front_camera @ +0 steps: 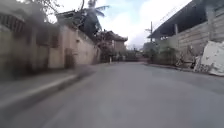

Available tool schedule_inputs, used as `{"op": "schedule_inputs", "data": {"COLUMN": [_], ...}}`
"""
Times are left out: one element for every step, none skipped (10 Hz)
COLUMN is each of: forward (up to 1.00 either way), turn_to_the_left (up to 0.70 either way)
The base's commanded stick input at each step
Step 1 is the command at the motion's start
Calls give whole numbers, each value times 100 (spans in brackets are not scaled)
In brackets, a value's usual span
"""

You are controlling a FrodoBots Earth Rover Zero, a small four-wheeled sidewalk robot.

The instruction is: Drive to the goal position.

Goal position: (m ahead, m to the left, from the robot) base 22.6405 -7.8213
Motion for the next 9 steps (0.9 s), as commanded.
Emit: {"op": "schedule_inputs", "data": {"forward": [100, 100, 100, 100, 100, 100, 100, 100, 100], "turn_to_the_left": [0, 0, 0, 0, 0, 0, 0, 0, 0]}}
